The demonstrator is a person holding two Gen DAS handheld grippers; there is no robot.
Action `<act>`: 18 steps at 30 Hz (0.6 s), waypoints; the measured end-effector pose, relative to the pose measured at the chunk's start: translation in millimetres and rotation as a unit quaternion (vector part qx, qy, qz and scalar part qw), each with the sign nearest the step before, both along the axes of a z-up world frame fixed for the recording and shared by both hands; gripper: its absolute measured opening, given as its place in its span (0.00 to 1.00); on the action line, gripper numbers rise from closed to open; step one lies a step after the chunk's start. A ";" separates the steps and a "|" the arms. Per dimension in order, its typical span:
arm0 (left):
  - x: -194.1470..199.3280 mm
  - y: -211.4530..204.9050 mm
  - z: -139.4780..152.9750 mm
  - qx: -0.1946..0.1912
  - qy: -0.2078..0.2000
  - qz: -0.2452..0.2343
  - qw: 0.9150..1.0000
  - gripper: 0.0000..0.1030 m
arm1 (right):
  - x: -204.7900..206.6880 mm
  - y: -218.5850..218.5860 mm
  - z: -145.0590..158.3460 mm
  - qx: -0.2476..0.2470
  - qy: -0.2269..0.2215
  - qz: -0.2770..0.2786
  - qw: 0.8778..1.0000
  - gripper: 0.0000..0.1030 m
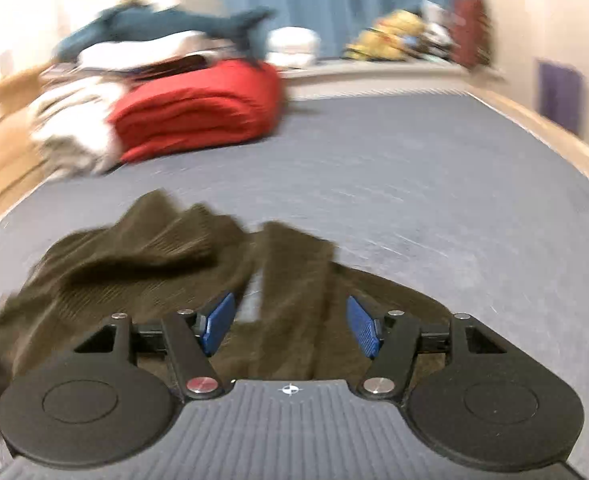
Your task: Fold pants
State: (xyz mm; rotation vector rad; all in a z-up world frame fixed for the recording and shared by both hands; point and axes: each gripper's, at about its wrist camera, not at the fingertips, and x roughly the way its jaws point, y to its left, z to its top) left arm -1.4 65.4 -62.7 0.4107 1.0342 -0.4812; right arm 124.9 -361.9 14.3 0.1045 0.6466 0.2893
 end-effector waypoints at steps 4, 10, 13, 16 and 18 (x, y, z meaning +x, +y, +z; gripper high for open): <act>14.7 -2.5 33.9 -0.052 -0.053 0.055 0.996 0.11 | 20.9 17.6 -20.4 -0.031 0.026 -0.009 0.999 0.63; 34.2 -9.0 41.3 -0.064 -0.075 0.113 0.989 0.13 | 60.1 48.7 -51.8 -0.039 0.067 0.009 0.997 0.63; 41.9 -10.0 39.2 -0.060 -0.076 0.133 0.986 0.13 | 77.5 56.6 -61.8 -0.022 0.083 0.005 0.996 0.63; 54.0 -12.3 39.8 -0.058 -0.082 0.144 0.985 0.13 | 83.3 61.4 -66.5 -0.012 0.083 0.008 0.996 0.52; 54.3 -13.3 44.2 -0.061 -0.088 0.146 0.983 0.13 | 85.1 62.4 -63.0 -0.005 0.078 0.016 0.997 0.18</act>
